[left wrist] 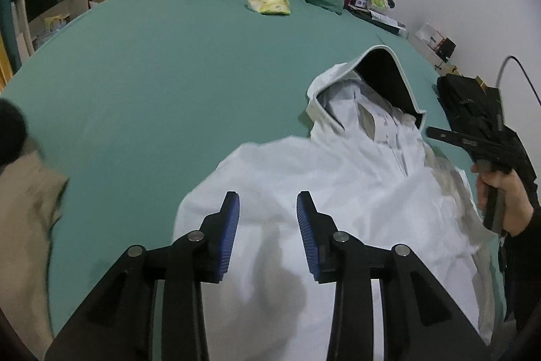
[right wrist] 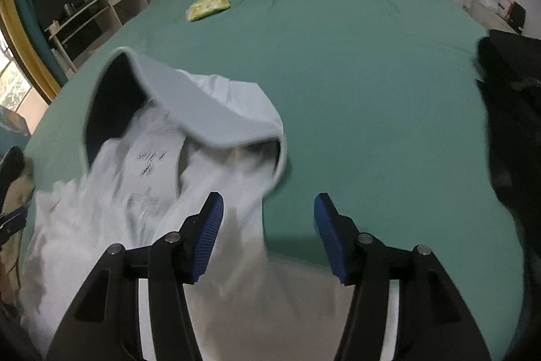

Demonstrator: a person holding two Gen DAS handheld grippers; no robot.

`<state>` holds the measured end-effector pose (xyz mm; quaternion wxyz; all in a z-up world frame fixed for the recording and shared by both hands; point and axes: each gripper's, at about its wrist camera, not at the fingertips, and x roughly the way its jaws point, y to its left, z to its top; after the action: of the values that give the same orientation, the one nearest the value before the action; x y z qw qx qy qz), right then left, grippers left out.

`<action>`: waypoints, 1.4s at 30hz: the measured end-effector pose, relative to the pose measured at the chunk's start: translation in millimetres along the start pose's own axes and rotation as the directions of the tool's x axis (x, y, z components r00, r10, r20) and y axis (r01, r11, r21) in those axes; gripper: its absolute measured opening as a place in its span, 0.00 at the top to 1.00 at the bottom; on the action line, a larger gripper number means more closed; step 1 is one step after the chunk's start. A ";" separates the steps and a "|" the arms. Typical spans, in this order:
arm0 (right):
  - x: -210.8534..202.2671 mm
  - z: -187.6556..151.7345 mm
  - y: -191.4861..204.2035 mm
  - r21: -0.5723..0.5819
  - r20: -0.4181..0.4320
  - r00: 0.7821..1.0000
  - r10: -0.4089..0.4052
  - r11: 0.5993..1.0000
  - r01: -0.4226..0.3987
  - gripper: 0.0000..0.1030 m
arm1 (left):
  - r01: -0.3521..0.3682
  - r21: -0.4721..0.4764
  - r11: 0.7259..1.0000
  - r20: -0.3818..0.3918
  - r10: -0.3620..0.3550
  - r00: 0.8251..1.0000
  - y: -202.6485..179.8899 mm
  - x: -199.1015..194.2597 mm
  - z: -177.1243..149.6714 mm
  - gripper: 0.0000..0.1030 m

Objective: Fold large clothes

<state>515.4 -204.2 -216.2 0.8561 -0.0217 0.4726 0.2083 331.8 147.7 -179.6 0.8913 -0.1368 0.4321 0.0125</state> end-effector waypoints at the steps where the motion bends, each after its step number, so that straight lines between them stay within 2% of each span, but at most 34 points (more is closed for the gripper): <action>1: 11.0 5.1 -1.7 0.009 -0.010 1.000 0.008 1.000 -0.008 0.46 | -0.002 0.003 1.000 -0.003 0.002 1.000 -3.3 7.2 4.3 0.64; 2: 20.2 9.2 -3.9 0.021 -0.018 0.999 0.029 0.999 -0.028 0.48 | -0.002 0.009 1.000 -0.003 0.002 1.000 -5.2 12.9 8.1 0.64; 3: 29.9 12.9 -6.1 0.024 -0.033 0.998 0.054 0.998 -0.054 0.75 | -0.002 0.019 1.000 -0.003 0.002 1.000 -7.1 18.1 12.4 0.64; 4: 33.0 14.2 -6.6 0.017 -0.044 0.998 0.052 0.999 -0.051 0.95 | -0.003 0.030 1.000 -0.001 0.003 1.000 -8.8 23.4 17.2 0.64; 6: 25.3 11.2 -1.5 -0.048 -0.024 0.999 0.032 0.998 -0.034 0.95 | -0.017 0.056 0.998 0.009 0.017 1.000 -12.8 31.8 27.4 0.64; 8: 8.9 1.2 9.4 -0.173 0.004 0.999 -0.037 0.984 0.037 0.95 | -0.046 0.069 0.997 0.031 0.044 0.999 -15.3 37.6 37.8 0.64; 10: -7.7 -15.3 17.8 -0.306 0.040 0.992 -0.123 0.943 0.129 0.95 | -0.092 0.080 0.993 0.061 0.087 0.994 -24.1 47.5 51.0 0.64; 12: -18.8 -32.8 18.4 -0.385 0.053 0.986 -0.157 0.908 0.165 0.95 | -0.109 0.109 0.988 0.096 0.099 0.991 -36.9 58.4 68.3 0.64; 14: -26.9 -49.2 16.8 -0.451 0.067 0.988 -0.140 0.879 0.155 0.95 | -0.094 0.113 0.989 0.121 0.080 0.989 -48.5 68.6 86.5 0.64; 17: -27.1 -60.4 12.8 -0.492 0.053 0.993 -0.109 0.862 0.121 0.95 | -0.039 0.102 0.994 0.148 0.023 0.989 -64.4 86.2 111.0 0.64; 19: -25.5 -63.0 9.4 -0.499 0.037 0.996 -0.086 0.862 0.093 0.94 | 0.038 0.096 0.995 0.121 -0.050 0.991 -73.0 104.2 124.0 0.64; 22: -26.8 -57.9 -7.6 -0.452 -0.017 1.000 -0.021 0.892 0.011 0.86 | 0.085 0.137 0.987 -0.021 -0.083 0.996 -89.2 136.4 124.2 0.64; 23: -29.3 -55.9 -12.0 -0.430 -0.028 1.000 0.000 0.903 -0.012 0.80 | 0.097 0.161 0.982 -0.062 -0.088 0.994 -94.7 143.8 119.3 0.64; 24: -34.2 -53.9 -19.7 -0.401 -0.036 0.999 0.034 0.915 -0.046 0.68 | 0.102 0.190 0.977 -0.093 -0.086 0.992 -100.4 149.7 112.1 0.64; 25: -40.4 -54.0 -26.5 -0.376 -0.036 0.997 0.075 0.923 -0.083 0.59 | 0.083 0.232 0.969 -0.098 -0.062 0.993 -106.4 151.9 104.3 0.64; 26: -47.7 -53.3 -33.9 -0.347 -0.030 0.992 0.121 0.930 -0.123 0.54 | 0.056 0.275 0.960 -0.092 -0.032 0.995 -110.8 151.4 98.8 0.64; 28: -60.4 -50.9 -50.1 -0.266 -0.009 0.978 0.209 0.942 -0.204 0.34 | 0.035 0.326 0.945 -0.086 -0.008 0.996 -114.3 148.4 91.2 0.64; 30: -62.3 -44.2 -64.5 -0.165 0.011 0.958 0.286 0.946 -0.281 0.27 | 0.042 0.348 0.937 -0.106 -0.005 0.994 -112.9 147.0 87.3 0.62; 32: -47.2 -34.6 -66.5 -0.090 -0.009 0.940 0.340 0.936 -0.340 0.27 | 0.053 0.373 0.926 -0.118 -0.009 0.993 -107.4 146.4 87.1 0.56; 34: -23.6 -25.5 -65.7 -0.036 -0.063 0.926 0.372 0.927 -0.374 0.27 | 0.057 0.380 0.923 -0.124 -0.010 0.992 -101.1 144.9 84.9 0.45; 37: 12.0 -18.8 -57.1 0.021 -0.135 0.887 0.442 0.896 -0.443 0.27 | 0.093 0.369 0.925 -0.153 -0.038 0.987 -91.6 149.4 89.0 0.42; 38: 16.4 -17.0 -51.3 0.016 -0.138 0.882 0.451 0.891 -0.453 0.27 | 0.114 0.355 0.928 -0.167 -0.057 0.984 -88.0 152.1 89.9 0.41; 39: 17.7 -16.1 -45.5 -0.011 -0.126 0.883 0.451 0.890 -0.456 0.38 | 0.135 0.327 0.935 -0.181 -0.079 0.980 -83.9 155.4 90.8 0.41; 40: 20.3 -15.8 -38.5 -0.030 -0.146 0.875 0.461 0.882 -0.469 0.72 | 0.149 0.306 0.940 -0.189 -0.093 0.978 -80.0 158.9 93.4 0.40; 42: 21.8 -16.3 -17.6 -0.093 -0.182 0.890 0.418 0.894 -0.439 0.79 | 0.158 0.286 0.945 -0.194 -0.105 0.975 -78.7 158.9 93.4 0.40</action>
<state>519.1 -216.8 -245.8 0.7455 0.0106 0.5170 0.4206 514.0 80.5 -229.1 0.8589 -0.0291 0.4958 -0.1250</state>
